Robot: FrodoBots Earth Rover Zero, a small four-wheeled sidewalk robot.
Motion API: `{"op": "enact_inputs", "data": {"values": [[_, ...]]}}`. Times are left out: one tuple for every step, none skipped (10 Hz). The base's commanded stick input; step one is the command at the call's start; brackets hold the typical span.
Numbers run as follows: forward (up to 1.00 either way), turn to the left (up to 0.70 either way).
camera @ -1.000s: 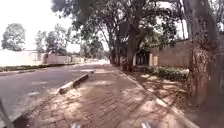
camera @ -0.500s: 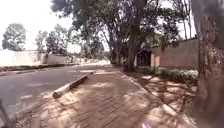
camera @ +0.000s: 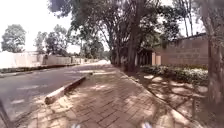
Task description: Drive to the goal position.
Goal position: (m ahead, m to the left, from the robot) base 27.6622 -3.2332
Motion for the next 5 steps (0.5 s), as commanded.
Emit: {"op": "enact_inputs", "data": {"values": [[0.50, 0.00], [0.50, 0.00], [0.50, 0.00], [0.50, 0.00], [0.50, 0.00]]}}
